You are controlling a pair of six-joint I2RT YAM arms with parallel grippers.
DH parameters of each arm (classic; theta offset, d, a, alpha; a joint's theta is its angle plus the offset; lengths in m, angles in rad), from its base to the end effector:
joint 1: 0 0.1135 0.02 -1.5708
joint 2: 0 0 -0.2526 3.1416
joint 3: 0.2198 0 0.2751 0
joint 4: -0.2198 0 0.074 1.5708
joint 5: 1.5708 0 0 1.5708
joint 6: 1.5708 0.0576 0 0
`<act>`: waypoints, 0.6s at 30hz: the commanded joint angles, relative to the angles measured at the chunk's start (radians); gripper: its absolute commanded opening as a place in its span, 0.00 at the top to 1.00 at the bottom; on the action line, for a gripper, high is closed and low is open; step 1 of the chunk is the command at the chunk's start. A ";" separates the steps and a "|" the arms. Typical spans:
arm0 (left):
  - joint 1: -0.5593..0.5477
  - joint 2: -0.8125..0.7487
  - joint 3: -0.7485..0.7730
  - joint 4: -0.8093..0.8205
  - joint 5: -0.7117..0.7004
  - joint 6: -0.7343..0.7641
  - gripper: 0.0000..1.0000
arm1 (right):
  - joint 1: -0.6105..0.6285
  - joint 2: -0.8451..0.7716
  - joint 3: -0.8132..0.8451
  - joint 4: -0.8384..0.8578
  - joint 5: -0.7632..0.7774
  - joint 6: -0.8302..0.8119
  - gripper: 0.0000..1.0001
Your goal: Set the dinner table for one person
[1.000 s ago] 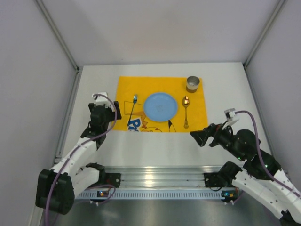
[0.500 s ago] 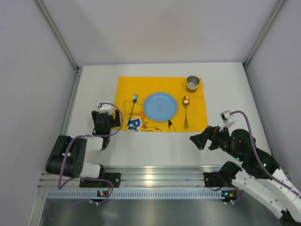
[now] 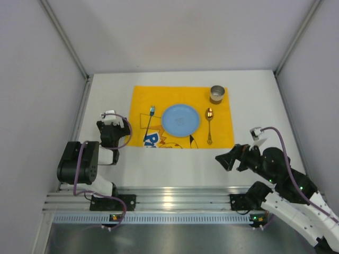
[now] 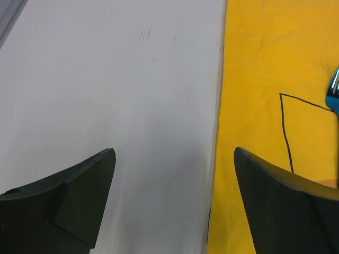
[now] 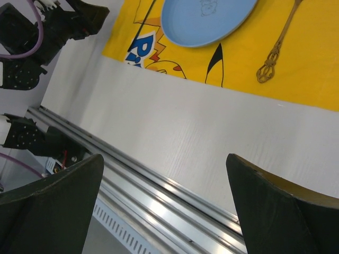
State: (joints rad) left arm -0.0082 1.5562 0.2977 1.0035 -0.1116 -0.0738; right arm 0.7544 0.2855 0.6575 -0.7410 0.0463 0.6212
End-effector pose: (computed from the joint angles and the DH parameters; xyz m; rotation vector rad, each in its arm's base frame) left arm 0.2829 0.0041 0.0959 -0.1384 1.8191 0.0440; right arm 0.0956 0.0861 0.2907 -0.1034 2.0376 0.8512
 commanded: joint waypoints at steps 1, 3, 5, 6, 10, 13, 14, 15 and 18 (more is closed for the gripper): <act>0.001 0.005 0.003 0.107 0.036 -0.009 0.01 | -0.001 -0.008 0.040 0.003 0.039 -0.009 0.00; 0.001 0.005 0.003 0.107 0.038 -0.009 0.01 | -0.001 0.009 0.048 0.003 0.076 -0.014 0.00; 0.002 0.005 0.003 0.107 0.038 -0.009 0.01 | -0.001 0.012 0.056 -0.014 0.104 -0.015 0.00; 0.001 0.005 0.003 0.107 0.038 -0.009 0.01 | -0.001 0.003 0.054 -0.030 0.154 -0.005 0.00; 0.001 0.005 0.003 0.107 0.038 -0.009 0.01 | -0.001 -0.072 0.019 -0.202 0.412 0.157 0.00; 0.002 0.007 0.003 0.109 0.038 -0.008 0.01 | -0.001 -0.160 0.014 -0.186 0.541 0.240 0.00; 0.001 0.007 0.003 0.109 0.038 -0.007 0.01 | -0.001 -0.190 0.014 -0.182 0.614 0.312 0.00; 0.001 0.005 0.003 0.109 0.038 -0.007 0.01 | -0.001 -0.200 0.014 -0.170 0.636 0.319 0.00; 0.002 0.005 0.003 0.109 0.038 -0.007 0.01 | -0.001 -0.194 -0.028 -0.034 0.636 0.168 0.00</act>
State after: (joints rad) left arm -0.0082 1.5562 0.2977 1.0328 -0.0929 -0.0765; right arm 0.7544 0.0856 0.6601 -0.8700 0.5640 0.8291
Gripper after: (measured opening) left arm 0.987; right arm 0.996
